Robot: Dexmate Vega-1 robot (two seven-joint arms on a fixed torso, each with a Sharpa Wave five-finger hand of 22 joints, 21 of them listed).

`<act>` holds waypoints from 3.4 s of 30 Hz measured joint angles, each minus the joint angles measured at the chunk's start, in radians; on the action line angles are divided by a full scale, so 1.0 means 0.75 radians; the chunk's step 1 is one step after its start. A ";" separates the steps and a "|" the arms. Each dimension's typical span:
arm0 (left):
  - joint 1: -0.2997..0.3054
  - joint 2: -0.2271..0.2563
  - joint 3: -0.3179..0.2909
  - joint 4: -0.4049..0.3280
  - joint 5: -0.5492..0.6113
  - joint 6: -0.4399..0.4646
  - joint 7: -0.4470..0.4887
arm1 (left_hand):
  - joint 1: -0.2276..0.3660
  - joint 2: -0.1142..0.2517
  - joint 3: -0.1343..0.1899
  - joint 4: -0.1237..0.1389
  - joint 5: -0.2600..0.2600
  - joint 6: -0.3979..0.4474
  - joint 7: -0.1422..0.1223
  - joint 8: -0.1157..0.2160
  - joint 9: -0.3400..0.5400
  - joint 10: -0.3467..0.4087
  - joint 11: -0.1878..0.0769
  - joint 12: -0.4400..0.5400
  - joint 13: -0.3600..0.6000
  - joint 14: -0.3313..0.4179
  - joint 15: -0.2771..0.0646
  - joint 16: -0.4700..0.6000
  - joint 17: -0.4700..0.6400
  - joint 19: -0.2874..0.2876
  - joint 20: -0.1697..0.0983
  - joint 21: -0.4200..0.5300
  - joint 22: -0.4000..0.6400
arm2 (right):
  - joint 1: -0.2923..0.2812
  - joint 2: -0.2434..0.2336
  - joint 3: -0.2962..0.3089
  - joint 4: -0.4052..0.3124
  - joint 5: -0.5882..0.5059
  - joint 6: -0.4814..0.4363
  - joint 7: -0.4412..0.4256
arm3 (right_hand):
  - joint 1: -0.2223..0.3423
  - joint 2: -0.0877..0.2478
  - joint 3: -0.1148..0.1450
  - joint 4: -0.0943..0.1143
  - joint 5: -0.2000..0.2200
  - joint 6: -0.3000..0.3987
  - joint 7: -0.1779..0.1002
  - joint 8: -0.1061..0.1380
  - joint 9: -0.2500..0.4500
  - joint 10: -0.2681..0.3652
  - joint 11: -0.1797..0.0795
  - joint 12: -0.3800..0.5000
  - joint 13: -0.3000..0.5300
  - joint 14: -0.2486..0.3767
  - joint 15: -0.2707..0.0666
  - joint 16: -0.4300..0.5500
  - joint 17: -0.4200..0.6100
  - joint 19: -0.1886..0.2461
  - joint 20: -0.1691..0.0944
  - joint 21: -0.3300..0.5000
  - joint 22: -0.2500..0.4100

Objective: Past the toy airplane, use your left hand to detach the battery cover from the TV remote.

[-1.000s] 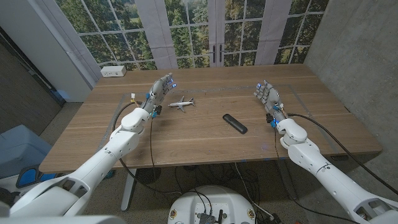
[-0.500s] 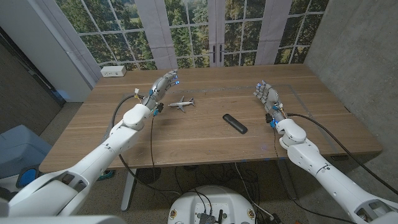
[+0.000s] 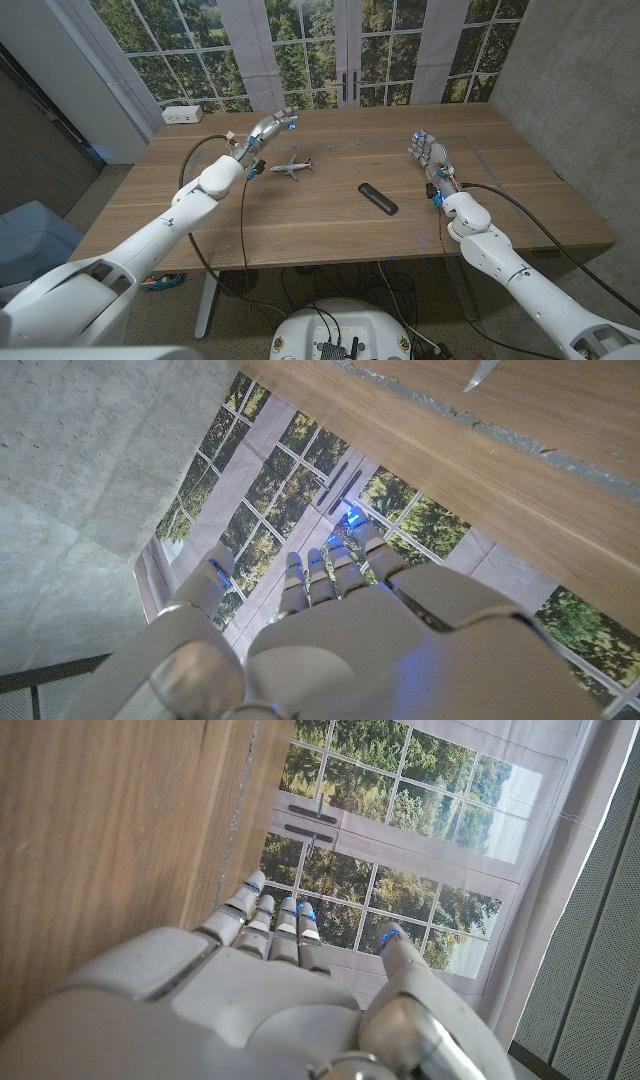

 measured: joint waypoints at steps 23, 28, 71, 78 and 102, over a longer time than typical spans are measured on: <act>-0.130 0.044 0.107 -0.054 0.320 -0.067 -0.054 | 0.019 0.026 0.003 -0.014 -0.014 0.000 0.000 0.000 0.006 0.014 0.000 -0.008 0.007 0.002 -0.012 0.000 0.003 0.007 -0.007 -0.019 0.000 | -0.049 0.000 0.018 -0.040 -0.031 0.059 -0.032 | 0.000 0.028 -0.002 -0.013 0.000 0.007 0.007 0.001 0.000 0.007 0.007 0.000 0.003 0.005 0.005 0.000 -0.003 0.000 0.000 -0.010 0.000; -0.149 0.051 0.121 -0.071 0.364 -0.074 -0.078 | 0.019 0.027 0.003 -0.014 -0.014 0.000 0.000 0.000 0.006 0.014 0.000 -0.008 0.007 0.002 -0.012 0.000 0.003 0.007 -0.007 -0.019 0.000 | -0.063 -0.001 0.024 -0.042 -0.031 0.076 -0.032 | 0.000 0.028 -0.007 -0.019 0.000 0.007 0.007 0.001 0.000 0.007 0.007 0.000 0.003 0.005 0.005 0.000 -0.004 0.000 0.000 -0.010 0.000; -0.291 0.081 0.222 -0.192 0.634 -0.136 -0.291 | -0.011 0.038 -0.003 -0.019 -0.014 -0.037 -0.012 -0.010 0.006 -0.003 -0.007 -0.023 0.006 -0.010 -0.014 -0.012 0.009 0.005 -0.019 -0.042 0.006 | -0.218 0.002 0.081 -0.137 -0.072 0.188 -0.106 | 0.000 0.028 -0.013 -0.024 -0.005 0.007 0.007 0.001 0.000 0.007 0.007 0.000 0.003 0.005 0.005 0.000 -0.009 0.010 0.000 -0.030 0.006; -0.316 0.081 0.243 -0.214 0.680 -0.121 -0.328 | -0.024 0.026 -0.018 -0.034 -0.019 -0.041 -0.017 -0.010 0.006 -0.010 -0.014 -0.028 0.006 -0.022 -0.016 -0.012 0.006 -0.002 -0.026 -0.045 0.006 | -0.226 0.007 0.086 -0.136 -0.072 0.202 -0.106 | 0.000 0.028 -0.010 -0.035 -0.005 0.007 0.007 0.001 0.000 0.007 0.007 0.000 0.003 0.005 0.005 0.000 -0.009 0.010 0.000 -0.035 0.006; -0.406 0.101 0.346 -0.402 1.030 -0.037 -0.464 | 0.137 -0.137 -0.038 -0.154 -0.025 0.009 -0.086 0.041 0.013 -0.010 -0.058 -0.027 0.013 0.038 -0.019 0.000 0.006 0.060 -0.036 -0.073 0.003 | -0.275 0.014 0.111 -0.145 -0.067 0.235 -0.121 | 0.000 0.028 -0.013 -0.039 -0.005 0.007 0.007 0.001 0.000 0.012 0.012 0.000 0.003 0.005 0.005 0.000 -0.015 0.010 0.000 -0.040 0.006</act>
